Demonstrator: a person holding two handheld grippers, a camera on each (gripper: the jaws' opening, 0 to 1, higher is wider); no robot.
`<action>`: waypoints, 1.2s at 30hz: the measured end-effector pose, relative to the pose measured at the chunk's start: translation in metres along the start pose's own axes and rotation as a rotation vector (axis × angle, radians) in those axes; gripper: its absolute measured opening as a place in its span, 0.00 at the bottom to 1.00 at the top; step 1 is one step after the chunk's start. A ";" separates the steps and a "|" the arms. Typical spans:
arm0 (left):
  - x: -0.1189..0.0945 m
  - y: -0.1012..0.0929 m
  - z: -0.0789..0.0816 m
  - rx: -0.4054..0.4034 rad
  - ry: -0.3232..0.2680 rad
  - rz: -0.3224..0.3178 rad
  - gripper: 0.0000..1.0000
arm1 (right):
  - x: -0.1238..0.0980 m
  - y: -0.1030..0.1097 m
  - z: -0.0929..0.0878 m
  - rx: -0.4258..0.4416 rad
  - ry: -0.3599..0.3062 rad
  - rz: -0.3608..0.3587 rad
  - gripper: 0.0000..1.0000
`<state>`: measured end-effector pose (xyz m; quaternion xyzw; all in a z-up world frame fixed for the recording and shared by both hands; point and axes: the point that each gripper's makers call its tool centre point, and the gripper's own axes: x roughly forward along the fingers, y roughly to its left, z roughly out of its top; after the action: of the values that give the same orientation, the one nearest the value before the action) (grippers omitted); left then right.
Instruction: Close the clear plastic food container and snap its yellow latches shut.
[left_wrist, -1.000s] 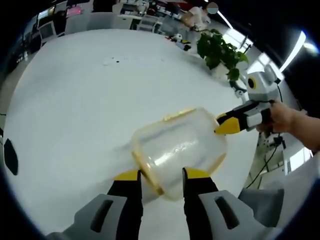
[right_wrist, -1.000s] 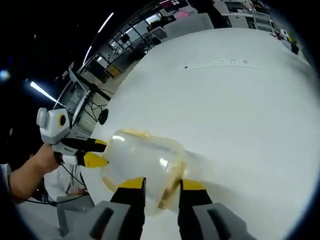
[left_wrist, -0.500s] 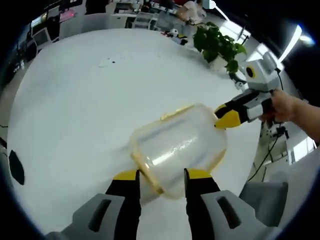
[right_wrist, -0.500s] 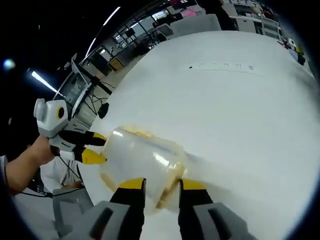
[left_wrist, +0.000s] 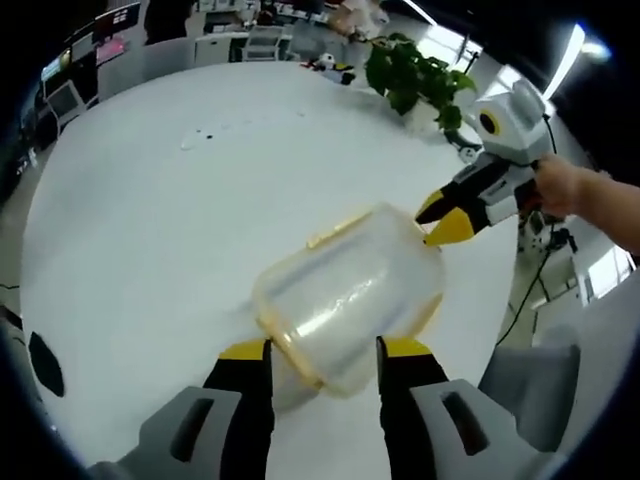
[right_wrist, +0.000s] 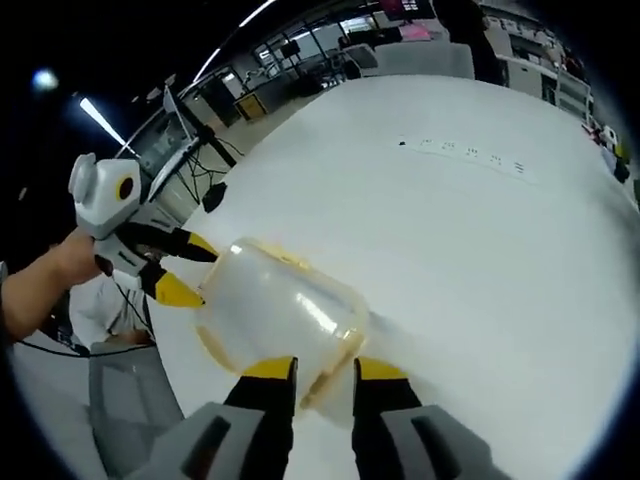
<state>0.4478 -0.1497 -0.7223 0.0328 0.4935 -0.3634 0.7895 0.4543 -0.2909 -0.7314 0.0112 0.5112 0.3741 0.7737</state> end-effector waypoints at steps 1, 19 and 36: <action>-0.001 0.000 0.001 -0.001 0.001 -0.001 0.39 | -0.001 -0.001 0.000 -0.010 0.006 -0.005 0.20; -0.008 -0.007 0.000 0.159 0.083 -0.026 0.41 | -0.011 0.001 -0.002 -0.306 0.103 0.006 0.30; -0.010 -0.008 0.004 0.344 0.127 -0.072 0.39 | -0.011 0.007 -0.002 -0.576 0.198 0.019 0.29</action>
<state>0.4434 -0.1516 -0.7102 0.1724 0.4736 -0.4678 0.7260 0.4466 -0.2935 -0.7210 -0.2404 0.4570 0.5103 0.6877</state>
